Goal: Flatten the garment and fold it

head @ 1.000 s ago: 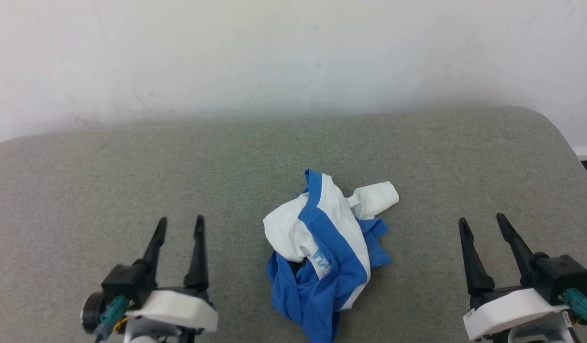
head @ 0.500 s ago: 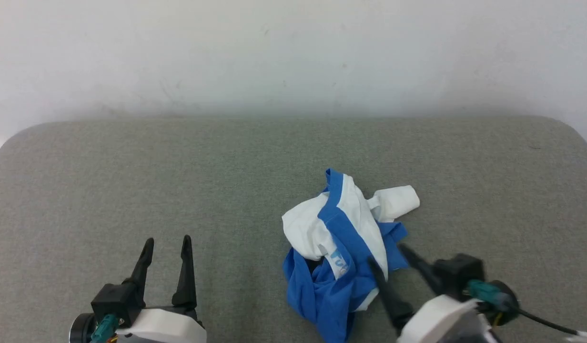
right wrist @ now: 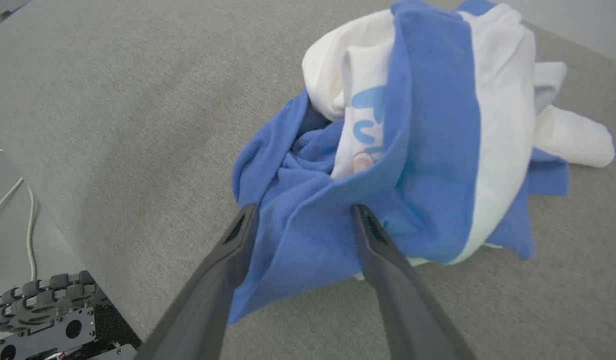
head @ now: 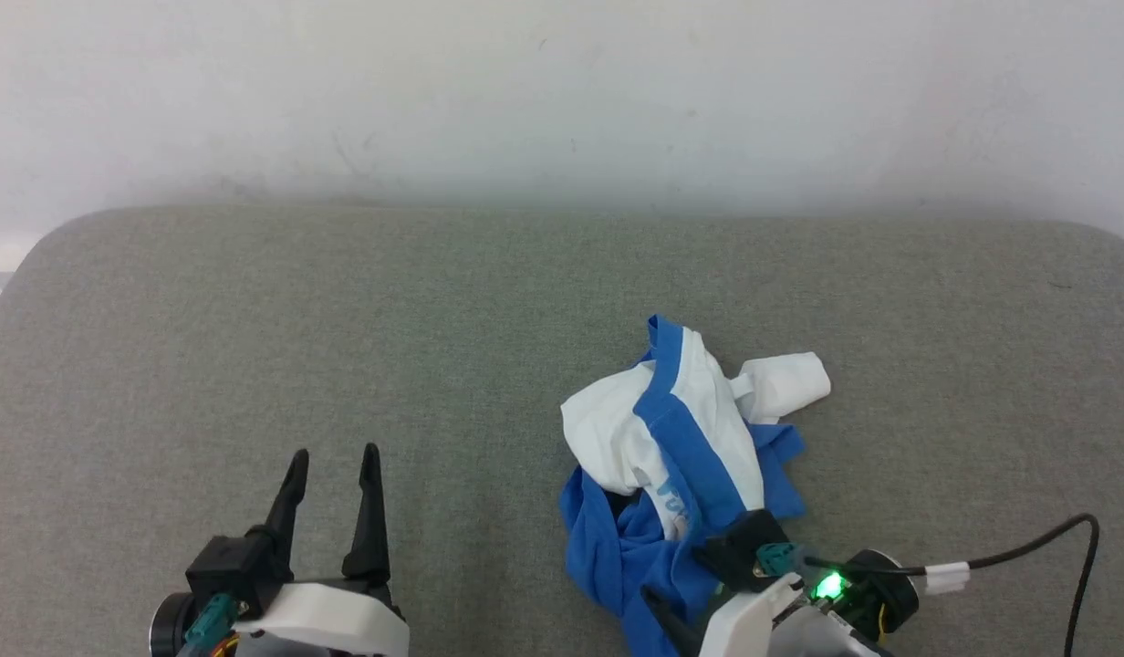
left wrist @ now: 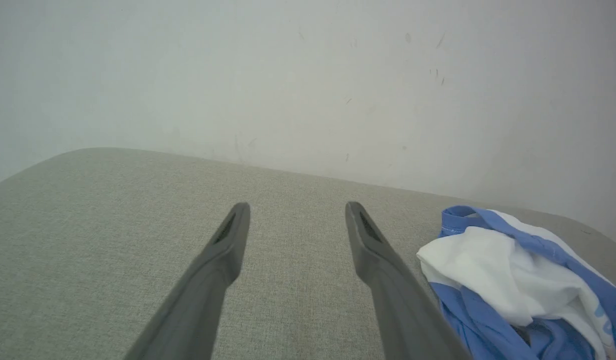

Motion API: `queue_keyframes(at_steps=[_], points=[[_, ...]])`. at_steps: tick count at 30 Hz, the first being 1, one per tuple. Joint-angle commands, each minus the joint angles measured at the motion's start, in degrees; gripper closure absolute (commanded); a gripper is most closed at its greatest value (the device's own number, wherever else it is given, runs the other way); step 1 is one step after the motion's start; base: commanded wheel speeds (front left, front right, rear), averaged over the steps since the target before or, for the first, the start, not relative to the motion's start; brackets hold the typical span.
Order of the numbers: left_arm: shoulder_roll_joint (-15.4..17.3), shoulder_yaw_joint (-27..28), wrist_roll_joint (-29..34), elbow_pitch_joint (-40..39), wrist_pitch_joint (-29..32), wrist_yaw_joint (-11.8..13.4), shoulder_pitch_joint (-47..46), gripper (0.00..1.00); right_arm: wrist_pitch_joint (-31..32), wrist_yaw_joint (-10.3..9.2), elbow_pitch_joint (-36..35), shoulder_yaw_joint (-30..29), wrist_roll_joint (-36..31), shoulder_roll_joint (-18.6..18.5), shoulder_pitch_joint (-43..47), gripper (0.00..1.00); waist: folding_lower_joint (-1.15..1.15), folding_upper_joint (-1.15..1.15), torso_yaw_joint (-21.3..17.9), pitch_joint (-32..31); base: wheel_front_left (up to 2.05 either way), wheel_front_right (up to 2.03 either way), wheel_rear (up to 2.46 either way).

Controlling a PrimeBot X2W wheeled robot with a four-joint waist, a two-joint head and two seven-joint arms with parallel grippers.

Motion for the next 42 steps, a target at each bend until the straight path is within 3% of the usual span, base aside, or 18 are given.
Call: queue_keyframes(at_steps=[1, 2, 3, 11, 18, 23, 29, 30, 31, 32, 33, 34, 42], points=[[-0.16, 0.25, 0.56, 0.13, -0.27, -0.46, -0.84, 0.00, 0.46, -0.04, 0.70, 0.03, -0.30, -0.11, -0.82, 0.38, 0.00, 0.00, 0.13, 0.10, 0.00, 0.00, 0.00], [-0.27, 0.34, 0.61, 0.13, -0.27, -0.54, -0.89, 0.00, 0.68, -0.04, 1.17, -0.07, -0.30, -0.05, -0.95, 0.79, 0.00, 0.00, 0.14, 0.16, 0.00, 0.00, 0.00], [-0.39, 0.44, 0.66, 0.11, -0.27, -0.60, -0.92, 0.00, 0.87, -0.04, 1.58, -0.19, -0.49, -0.10, -1.08, 1.00, 0.00, 0.00, 0.16, 0.23, 0.00, 0.00, 0.00], [-0.98, 1.58, 1.22, -0.41, -0.27, -1.06, -0.94, 0.00, -5.47, -0.04, -1.02, -6.81, -1.39, 1.48, -2.42, 1.00, 0.00, 0.00, -0.72, 0.90, 0.00, 0.00, 0.00], [-1.60, 2.26, 1.88, -0.72, -0.27, -1.41, -0.94, 0.00, -11.02, -0.04, -1.73, -25.93, -2.69, 3.29, -2.58, 1.00, 0.00, 0.00, -1.94, 1.37, 0.00, 0.00, 0.00], [-1.95, 2.53, 2.23, -0.45, -0.27, -1.83, -1.18, 0.00, -12.29, -0.04, 4.49, -39.22, -0.73, 3.46, -0.46, 1.00, 0.00, 0.00, -2.30, 1.71, 0.00, 0.00, 0.00], [-2.17, 2.99, 2.68, -0.22, -0.27, -2.20, -1.54, 0.00, -14.37, -0.04, 16.04, -48.00, -0.04, 3.47, 1.79, 1.00, 0.00, 0.00, -2.81, 2.27, 0.00, 0.00, 0.00], [-2.20, 3.07, 2.76, -0.19, -0.27, -2.24, -1.56, 0.00, -14.90, -0.04, 17.74, -49.08, -0.58, 3.48, 1.86, 0.95, 0.00, 0.00, -2.90, 2.34, 0.00, 0.00, 0.00], [-2.23, 3.16, 2.83, -0.14, -0.27, -2.27, -1.58, 0.00, -15.48, -0.04, 19.32, -49.96, -0.72, 3.48, 1.73, 0.71, 0.00, 0.00, -3.01, 2.41, 0.00, 0.00, 0.00], [-2.25, 3.26, 2.90, -0.11, -0.27, -2.29, -1.60, 0.00, -16.24, -0.04, 20.65, -50.68, -1.09, 3.48, 1.50, 0.54, 0.00, 0.00, -3.13, 2.46, 0.00, 0.00, 0.00], [-2.27, 3.34, 2.98, -0.08, -0.27, -2.31, -1.63, 0.00, -17.07, -0.04, 21.72, -51.18, -1.75, 3.48, 1.22, 0.12, 0.00, 0.00, -3.24, 2.49, 0.00, 0.00, 0.00], [-2.29, 3.41, 3.04, -0.01, -0.27, -2.36, -1.66, 0.00, -18.02, -0.04, 22.59, -51.47, -1.95, 3.48, 0.81, 0.00, 0.00, 0.00, -3.33, 2.51, 0.00, 0.00, 0.00], [-2.47, 3.76, 3.46, 0.53, -0.27, -2.81, -1.68, 0.00, -32.00, -0.04, 19.49, -48.26, -1.49, 3.48, -2.59, 0.00, 0.00, 0.00, -3.93, 1.77, 0.00, 0.00, 0.00]])
